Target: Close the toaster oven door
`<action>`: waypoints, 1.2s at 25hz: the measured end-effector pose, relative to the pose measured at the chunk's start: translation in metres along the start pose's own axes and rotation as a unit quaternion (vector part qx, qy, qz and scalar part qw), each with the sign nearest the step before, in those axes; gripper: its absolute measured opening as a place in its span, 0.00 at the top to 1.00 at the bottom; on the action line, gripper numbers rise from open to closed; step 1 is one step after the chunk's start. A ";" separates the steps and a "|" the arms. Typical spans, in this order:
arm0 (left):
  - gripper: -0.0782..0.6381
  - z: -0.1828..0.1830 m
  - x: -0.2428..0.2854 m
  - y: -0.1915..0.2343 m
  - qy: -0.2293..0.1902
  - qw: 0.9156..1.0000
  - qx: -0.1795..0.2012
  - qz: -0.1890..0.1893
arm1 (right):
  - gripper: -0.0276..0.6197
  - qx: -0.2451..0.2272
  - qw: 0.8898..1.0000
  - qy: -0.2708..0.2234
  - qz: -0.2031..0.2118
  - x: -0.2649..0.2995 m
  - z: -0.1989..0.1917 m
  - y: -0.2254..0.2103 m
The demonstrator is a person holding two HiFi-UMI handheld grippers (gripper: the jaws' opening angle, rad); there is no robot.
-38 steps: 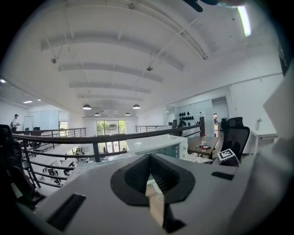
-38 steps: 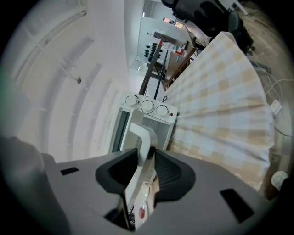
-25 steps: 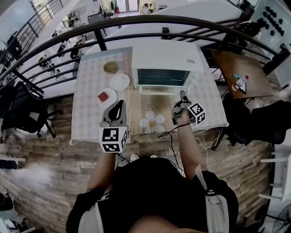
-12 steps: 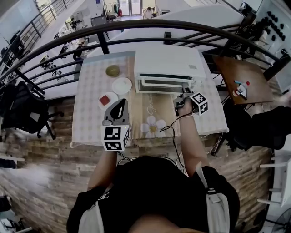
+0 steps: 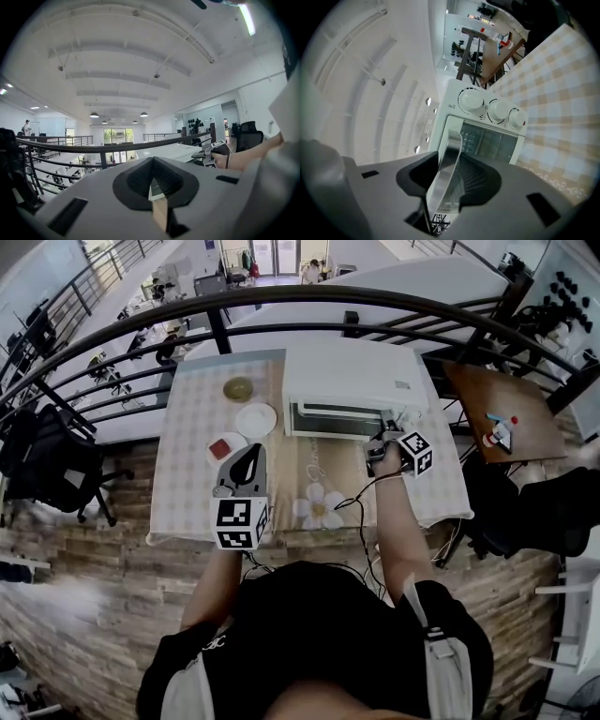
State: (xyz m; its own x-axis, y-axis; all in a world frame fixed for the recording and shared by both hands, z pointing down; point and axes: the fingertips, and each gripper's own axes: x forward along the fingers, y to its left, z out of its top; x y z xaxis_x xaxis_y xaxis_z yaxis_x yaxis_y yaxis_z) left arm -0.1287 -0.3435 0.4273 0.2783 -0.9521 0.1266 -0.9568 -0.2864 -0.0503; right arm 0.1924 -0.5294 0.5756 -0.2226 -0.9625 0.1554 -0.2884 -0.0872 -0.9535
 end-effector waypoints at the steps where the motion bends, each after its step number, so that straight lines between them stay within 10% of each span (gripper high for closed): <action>1: 0.87 0.000 0.001 0.000 0.000 1.000 -0.001 -0.001 | 0.72 -0.005 1.000 -0.001 0.006 -0.001 0.001 0.001; 7: 0.87 -0.002 0.008 -0.006 0.003 1.000 -0.006 -0.010 | 0.69 -0.107 0.993 -0.015 0.057 -0.051 -0.014 0.039; 11: 0.87 -0.003 0.016 -0.022 0.005 0.999 -0.004 -0.033 | 0.76 -0.236 0.967 -0.043 0.089 -0.092 -0.015 0.091; 16: 0.87 -0.002 0.025 -0.052 0.001 0.998 -0.004 -0.070 | 0.85 -0.464 0.869 -0.145 0.093 -0.149 -0.004 0.163; 22: 0.87 0.000 0.025 -0.073 -0.007 0.996 -0.005 -0.094 | 0.96 -0.606 0.764 -0.206 0.076 -0.199 -0.020 0.192; 25: 0.87 0.000 0.024 -0.078 -0.009 0.995 -0.008 -0.102 | 0.96 -0.631 0.750 -0.187 0.073 -0.209 -0.038 0.184; 30: 0.87 -0.002 0.019 -0.086 -0.007 0.993 -0.011 -0.114 | 0.96 -0.622 0.767 -0.142 0.065 -0.218 -0.054 0.163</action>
State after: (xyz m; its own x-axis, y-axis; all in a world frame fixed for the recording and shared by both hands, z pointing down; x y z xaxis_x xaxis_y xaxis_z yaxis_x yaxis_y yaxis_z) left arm -0.0410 -0.3369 0.4365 0.4893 -0.8641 0.1178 -0.8702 -0.4927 0.0002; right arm 0.1435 -0.3201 0.4002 -0.1639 -0.9747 -0.1519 -0.9860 0.1571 0.0554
